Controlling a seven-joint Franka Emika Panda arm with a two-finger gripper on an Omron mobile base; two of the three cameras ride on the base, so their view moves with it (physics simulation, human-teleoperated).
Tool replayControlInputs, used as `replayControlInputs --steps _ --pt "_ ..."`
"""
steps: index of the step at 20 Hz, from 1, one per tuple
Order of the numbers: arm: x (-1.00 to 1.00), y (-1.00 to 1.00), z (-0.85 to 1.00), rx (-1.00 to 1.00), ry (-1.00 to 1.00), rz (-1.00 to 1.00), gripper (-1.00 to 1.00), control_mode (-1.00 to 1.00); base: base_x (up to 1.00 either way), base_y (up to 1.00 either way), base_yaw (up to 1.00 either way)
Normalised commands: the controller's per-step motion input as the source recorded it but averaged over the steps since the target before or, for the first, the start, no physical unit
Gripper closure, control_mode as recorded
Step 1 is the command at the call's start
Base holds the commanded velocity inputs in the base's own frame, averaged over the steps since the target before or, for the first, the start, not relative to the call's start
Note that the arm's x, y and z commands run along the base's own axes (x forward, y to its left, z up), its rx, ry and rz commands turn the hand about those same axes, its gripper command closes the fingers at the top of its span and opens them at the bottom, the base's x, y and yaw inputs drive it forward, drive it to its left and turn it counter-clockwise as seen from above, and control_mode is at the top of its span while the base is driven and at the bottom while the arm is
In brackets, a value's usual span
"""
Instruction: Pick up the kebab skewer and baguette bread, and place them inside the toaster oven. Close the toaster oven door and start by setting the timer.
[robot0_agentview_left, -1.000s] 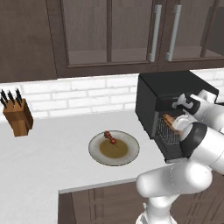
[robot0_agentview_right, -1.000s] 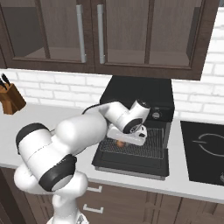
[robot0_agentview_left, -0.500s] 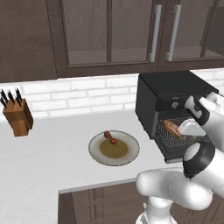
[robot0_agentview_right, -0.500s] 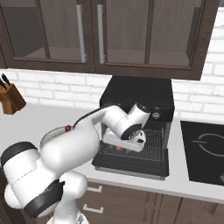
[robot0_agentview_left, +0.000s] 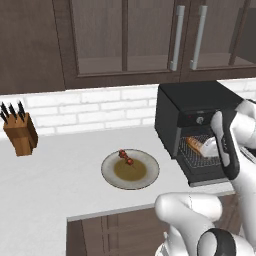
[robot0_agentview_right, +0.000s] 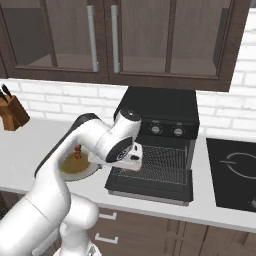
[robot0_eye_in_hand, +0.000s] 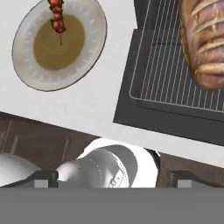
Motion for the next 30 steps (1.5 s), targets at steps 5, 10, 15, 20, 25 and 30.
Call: replayControlInputs --steps 5,10,15,20,25,30 --pt "-0.04 1.00 0.20 -0.20 0.01 0.00 -1.00 -1.00 0.00 0.00 0.00" --pt "0.45 1.00 0.13 -0.09 0.04 0.00 -1.00 -1.00 0.00 0.00 0.00" --pt "0.62 0.98 0.00 0.00 0.10 0.00 -1.00 -1.00 0.00 0.00 0.00" --pt "0.63 0.62 -0.07 0.00 0.07 0.00 -1.00 -1.00 0.00 0.00 0.00" --pt "0.64 0.00 -0.15 0.00 0.07 0.00 -1.00 -1.00 0.00 0.00 0.00" --pt "0.50 0.01 -0.33 0.00 0.01 0.00 -1.00 -1.00 0.00 0.00 0.00"
